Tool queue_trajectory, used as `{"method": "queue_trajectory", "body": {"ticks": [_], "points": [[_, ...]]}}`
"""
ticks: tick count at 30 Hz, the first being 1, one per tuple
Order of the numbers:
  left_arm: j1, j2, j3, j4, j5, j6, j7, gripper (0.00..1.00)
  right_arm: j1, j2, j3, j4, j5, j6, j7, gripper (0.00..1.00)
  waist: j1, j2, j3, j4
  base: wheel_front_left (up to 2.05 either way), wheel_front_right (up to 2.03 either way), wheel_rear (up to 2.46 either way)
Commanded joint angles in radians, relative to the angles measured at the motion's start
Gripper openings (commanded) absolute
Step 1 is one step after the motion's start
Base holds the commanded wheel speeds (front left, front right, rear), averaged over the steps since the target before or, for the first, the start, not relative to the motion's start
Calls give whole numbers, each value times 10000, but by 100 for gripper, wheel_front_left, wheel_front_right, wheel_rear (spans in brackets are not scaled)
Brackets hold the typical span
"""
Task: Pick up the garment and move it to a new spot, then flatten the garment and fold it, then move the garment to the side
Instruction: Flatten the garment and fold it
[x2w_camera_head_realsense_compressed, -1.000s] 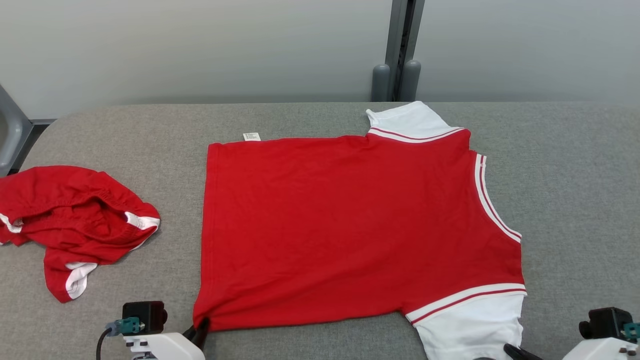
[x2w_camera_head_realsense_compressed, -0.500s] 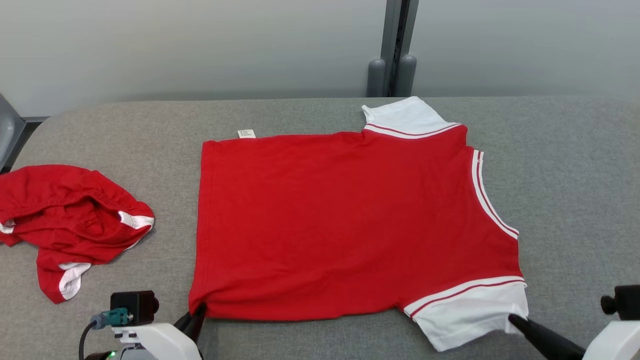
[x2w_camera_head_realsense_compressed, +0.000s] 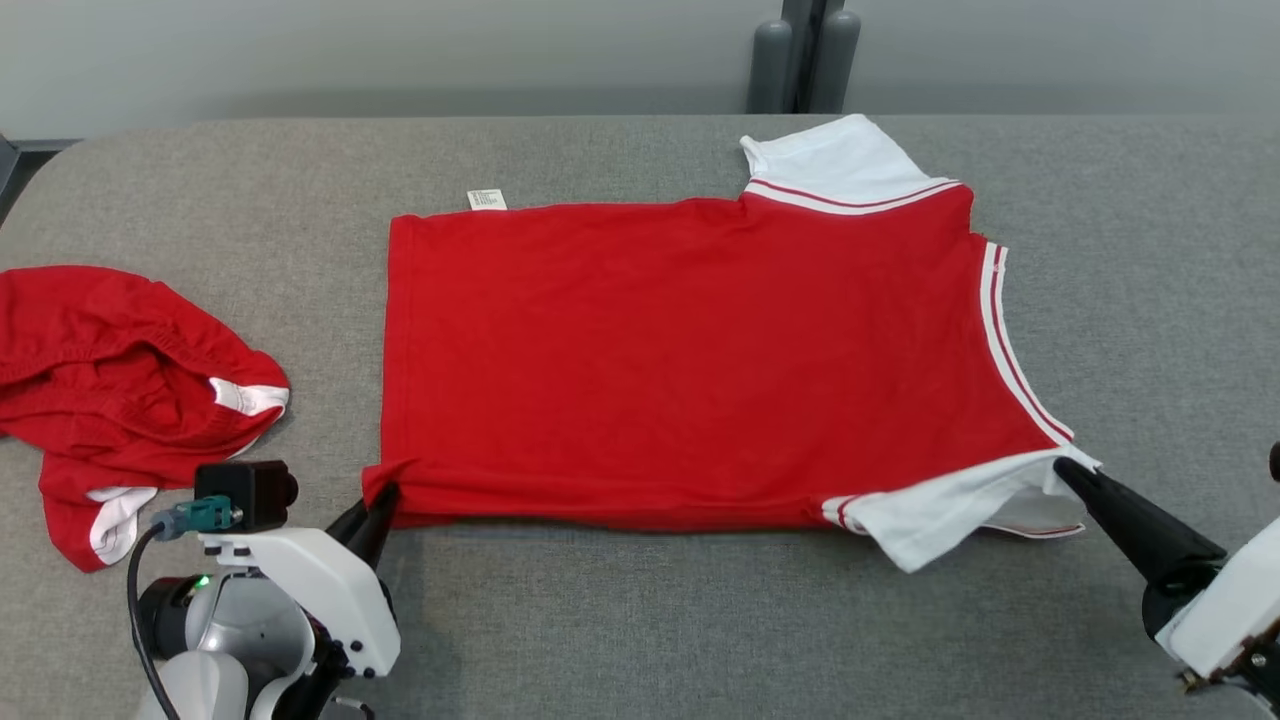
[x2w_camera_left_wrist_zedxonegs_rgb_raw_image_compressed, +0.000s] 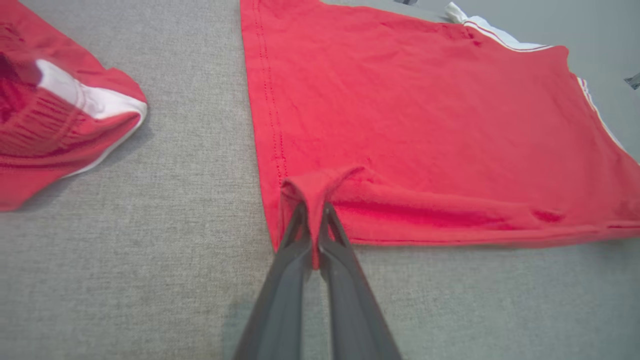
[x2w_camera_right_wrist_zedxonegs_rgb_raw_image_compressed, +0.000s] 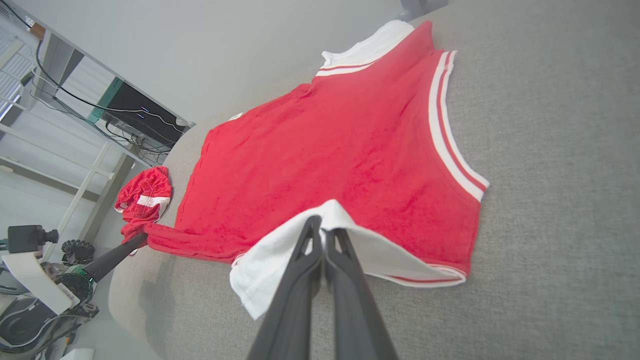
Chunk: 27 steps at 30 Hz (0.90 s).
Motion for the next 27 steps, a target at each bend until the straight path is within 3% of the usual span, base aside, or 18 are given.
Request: {"method": "queue_trajectory", "body": {"ticks": [1, 11, 27], "points": [[-350, 108, 0, 125, 85, -28, -11, 0, -317, -128, 17, 155, 151, 8, -159, 0, 0, 0, 255, 64, 0, 0, 0], [-2055, 239, -279, 1135, 60, -224, 81, 0, -2073, -914, 487, 1394, 542, 8, -685, 0, 0, 0, 1245, 249, 0, 0, 0], [-3419, 181, -661, 1939, -40, -240, 354, 0, -3915, -1688, 1685, 2901, 878, 8, -1423, 0, 0, 0, 1788, 338, 0, 0, 0]]}}
